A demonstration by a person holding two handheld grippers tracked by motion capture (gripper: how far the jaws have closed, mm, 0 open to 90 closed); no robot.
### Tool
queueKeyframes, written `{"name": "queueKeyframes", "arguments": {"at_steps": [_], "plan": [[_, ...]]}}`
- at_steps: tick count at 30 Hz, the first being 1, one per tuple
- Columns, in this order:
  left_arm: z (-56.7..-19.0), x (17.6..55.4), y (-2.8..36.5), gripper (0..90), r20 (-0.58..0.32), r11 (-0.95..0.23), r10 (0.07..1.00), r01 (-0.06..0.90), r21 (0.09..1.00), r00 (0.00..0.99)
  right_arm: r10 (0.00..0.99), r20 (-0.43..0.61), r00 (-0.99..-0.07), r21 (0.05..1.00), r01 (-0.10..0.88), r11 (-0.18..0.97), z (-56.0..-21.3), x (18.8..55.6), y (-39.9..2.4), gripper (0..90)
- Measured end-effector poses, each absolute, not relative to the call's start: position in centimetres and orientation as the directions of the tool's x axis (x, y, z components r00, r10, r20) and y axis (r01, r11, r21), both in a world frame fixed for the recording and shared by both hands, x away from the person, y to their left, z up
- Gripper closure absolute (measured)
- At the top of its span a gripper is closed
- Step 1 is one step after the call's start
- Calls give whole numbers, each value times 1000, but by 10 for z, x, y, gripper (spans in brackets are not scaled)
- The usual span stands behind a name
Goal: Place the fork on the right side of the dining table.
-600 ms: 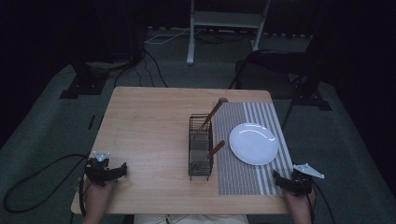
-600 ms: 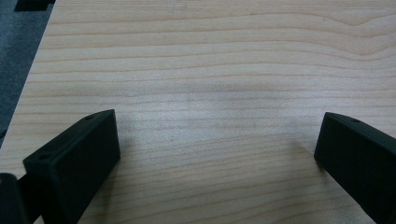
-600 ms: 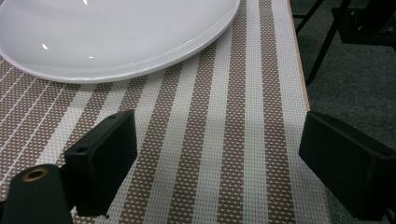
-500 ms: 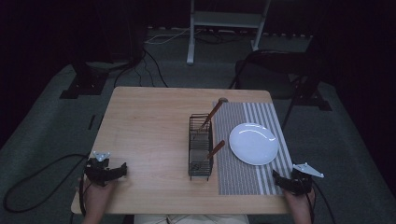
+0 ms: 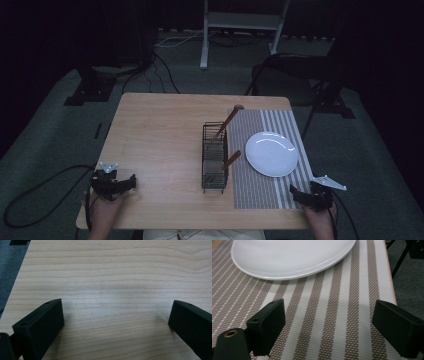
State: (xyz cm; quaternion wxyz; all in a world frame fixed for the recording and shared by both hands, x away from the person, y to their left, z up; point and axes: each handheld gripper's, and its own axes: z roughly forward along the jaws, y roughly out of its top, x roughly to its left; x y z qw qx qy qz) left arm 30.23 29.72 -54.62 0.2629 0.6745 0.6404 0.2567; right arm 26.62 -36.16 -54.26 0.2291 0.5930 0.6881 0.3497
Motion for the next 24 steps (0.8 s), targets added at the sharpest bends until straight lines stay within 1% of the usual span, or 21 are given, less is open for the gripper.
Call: {"name": "queueKeyframes", "arguments": {"at_steps": [4, 7, 13, 21, 22, 24], "plan": [[-546, 302, 297, 0, 10, -42, 999, 729, 683, 48, 971, 126, -202, 752, 658, 39, -541, 266, -359, 111], [-546, 302, 297, 0, 10, -42, 999, 729, 683, 48, 968, 123, -221, 757, 651, 53, -537, 264, -353, 111], [-546, 302, 297, 0, 10, -42, 999, 729, 683, 48, 954, 147, -260, 788, 614, 46, -519, 258, -338, 117], [-546, 302, 297, 1, 10, -42, 999, 729, 683, 48, 932, 144, -332, 849, 525, 56, -486, 254, -304, 123], [-546, 302, 297, 0, 10, -42, 999, 729, 683, 48, 932, 144, -332, 849, 525, 56, -486, 254, -304, 123], [-546, 302, 297, 1, 10, -42, 999, 729, 683, 48, 919, 149, -365, 871, 488, 53, -473, 254, -289, 134]]}}
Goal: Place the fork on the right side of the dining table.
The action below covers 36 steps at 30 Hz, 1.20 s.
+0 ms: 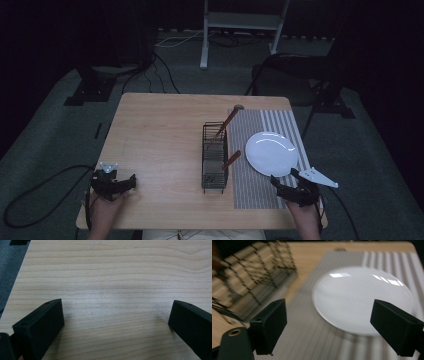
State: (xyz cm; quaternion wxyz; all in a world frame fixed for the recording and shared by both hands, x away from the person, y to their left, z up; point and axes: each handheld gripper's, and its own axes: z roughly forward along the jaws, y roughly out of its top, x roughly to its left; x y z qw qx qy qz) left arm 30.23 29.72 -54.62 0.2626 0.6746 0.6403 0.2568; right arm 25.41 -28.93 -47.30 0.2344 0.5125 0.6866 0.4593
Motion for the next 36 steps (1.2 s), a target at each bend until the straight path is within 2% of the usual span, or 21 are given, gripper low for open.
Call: {"name": "queueKeyframes", "arguments": {"at_steps": [12, 15, 19, 21, 25, 27, 30, 31, 32, 36], "plan": [[-546, 303, 297, 0, 10, -44, 999, 729, 683, 50, 834, 163, -527, 914, 398, 72, -430, 263, -214, 145], [-546, 303, 297, 0, 10, -44, 999, 729, 683, 51, 811, 169, -560, 921, 382, 72, -423, 268, -195, 173], [-546, 303, 297, 1, 11, -47, 998, 729, 682, 55, 808, 163, -566, 936, 347, 54, -416, 269, -177, 254], [-546, 303, 297, 0, 11, -49, 998, 730, 682, 57, 819, 153, -552, 937, 344, 57, -415, 271, -169, 346], [-546, 303, 297, 0, 11, -49, 998, 730, 682, 58, 813, 162, -560, 930, 361, 63, -415, 277, -162, 439], [-546, 303, 297, 1, 11, -50, 998, 730, 682, 58, 813, 162, -559, 928, 366, 67, -414, 279, -160, 536], [-546, 303, 297, 1, 11, -51, 998, 729, 682, 59, 816, 160, -556, 926, 370, 71, -413, 278, -159, 628], [-546, 303, 297, 0, 11, -51, 998, 729, 682, 59, 814, 160, -558, 926, 370, 72, -413, 278, -159, 632], [-546, 303, 297, 0, 11, -51, 998, 729, 682, 59, 814, 161, -559, 925, 373, 73, -413, 278, -160, 685], [-546, 303, 297, 0, 11, -51, 998, 729, 683, 59, 803, 185, -566, 923, 381, 55, -413, 276, -164, 734]]}}
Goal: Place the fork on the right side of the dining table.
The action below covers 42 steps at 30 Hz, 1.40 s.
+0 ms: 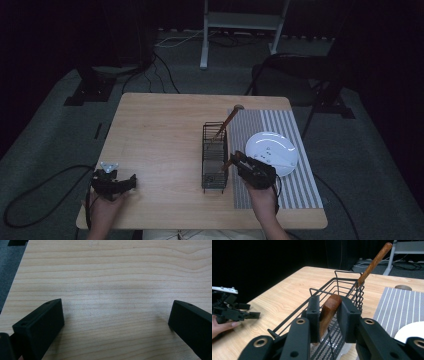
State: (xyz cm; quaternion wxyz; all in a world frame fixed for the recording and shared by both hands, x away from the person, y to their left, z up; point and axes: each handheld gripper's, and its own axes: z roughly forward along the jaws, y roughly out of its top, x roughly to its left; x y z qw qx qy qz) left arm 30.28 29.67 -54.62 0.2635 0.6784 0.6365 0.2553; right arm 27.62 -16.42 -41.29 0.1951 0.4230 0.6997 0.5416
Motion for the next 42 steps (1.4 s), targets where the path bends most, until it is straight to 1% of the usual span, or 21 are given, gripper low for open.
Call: {"name": "queueKeyframes", "arguments": {"at_steps": [2, 4, 10, 13, 20, 25, 27, 29, 30, 35, 37, 42], "plan": [[-546, 303, 297, 0, 11, -51, 998, 729, 682, 60, 797, 200, -570, 923, 383, 42, -412, 275, -166, 759], [-546, 303, 297, 0, 11, -51, 998, 729, 682, 60, 787, 205, -581, 925, 379, 39, -410, 274, -166, 805], [-546, 303, 297, 0, 11, -51, 998, 729, 682, 59, 781, 131, -611, 935, 339, 108, -401, 266, -157, 807], [-546, 303, 297, 0, 11, -50, 998, 729, 683, 59, 774, 118, -622, 942, 317, 112, -393, 261, -157, 807], [-546, 303, 297, 0, 10, -50, 998, 729, 682, 59, 774, 110, -623, 973, 227, 44, -359, 241, -179, 807], [-546, 303, 297, 0, 11, -51, 998, 729, 683, 59, 793, 106, -600, 989, 147, -21, -333, 224, -206, 808], [-546, 303, 297, 0, 11, -51, 998, 729, 683, 59, 815, 94, -572, 992, 119, -32, -325, 218, -217, 807], [-546, 303, 297, 0, 11, -51, 998, 729, 683, 60, 850, 81, -521, 994, 103, -32, -323, 214, -227, 808], [-546, 303, 297, 0, 11, -51, 998, 729, 683, 59, 862, 81, -501, 994, 108, -31, -325, 214, -231, 808], [-546, 303, 297, 0, 9, -49, 998, 728, 684, 58, 875, 166, -456, 975, 211, -75, -353, 220, -253, 807], [-546, 303, 297, 0, 10, -49, 998, 728, 684, 58, 873, 216, -438, 960, 261, -106, -370, 222, -261, 807], [-546, 303, 297, 0, 9, -49, 998, 728, 684, 58, 875, 300, -381, 915, 375, -150, -408, 226, -274, 807]]}}
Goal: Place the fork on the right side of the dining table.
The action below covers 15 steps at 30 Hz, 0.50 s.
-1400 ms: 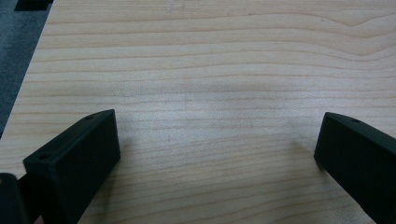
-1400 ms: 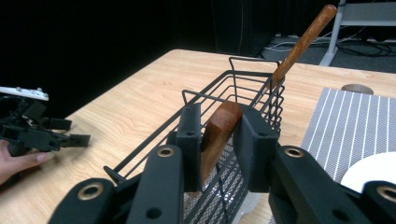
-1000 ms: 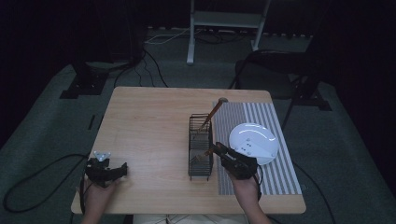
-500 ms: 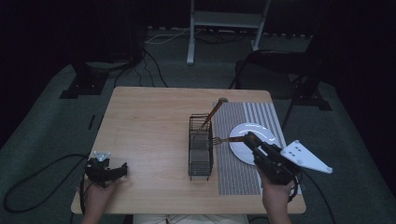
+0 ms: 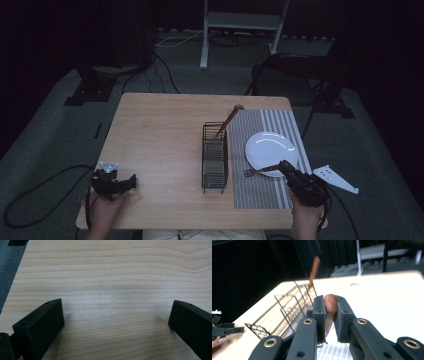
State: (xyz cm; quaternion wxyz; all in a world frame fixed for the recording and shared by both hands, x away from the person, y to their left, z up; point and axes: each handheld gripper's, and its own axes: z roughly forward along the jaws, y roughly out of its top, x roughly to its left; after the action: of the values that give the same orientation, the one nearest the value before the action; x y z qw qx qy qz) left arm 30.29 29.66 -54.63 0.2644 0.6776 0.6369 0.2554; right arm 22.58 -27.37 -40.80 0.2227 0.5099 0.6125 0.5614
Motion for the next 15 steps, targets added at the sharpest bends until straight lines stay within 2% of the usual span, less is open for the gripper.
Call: {"name": "queueKeyframes", "arguments": {"at_steps": [5, 10, 15], "plan": [[-546, 303, 297, 0, 9, -49, 998, 728, 684, 58, 860, 381, -338, 869, 448, -209, -433, 225, -288, 807], [-546, 303, 297, 0, 9, -49, 998, 728, 684, 58, 878, 381, -290, 855, 471, -216, -447, 223, -299, 807], [-546, 303, 297, 0, 9, -49, 998, 728, 684, 58, 859, 437, -265, 823, 504, -263, -458, 226, -317, 794]]}}
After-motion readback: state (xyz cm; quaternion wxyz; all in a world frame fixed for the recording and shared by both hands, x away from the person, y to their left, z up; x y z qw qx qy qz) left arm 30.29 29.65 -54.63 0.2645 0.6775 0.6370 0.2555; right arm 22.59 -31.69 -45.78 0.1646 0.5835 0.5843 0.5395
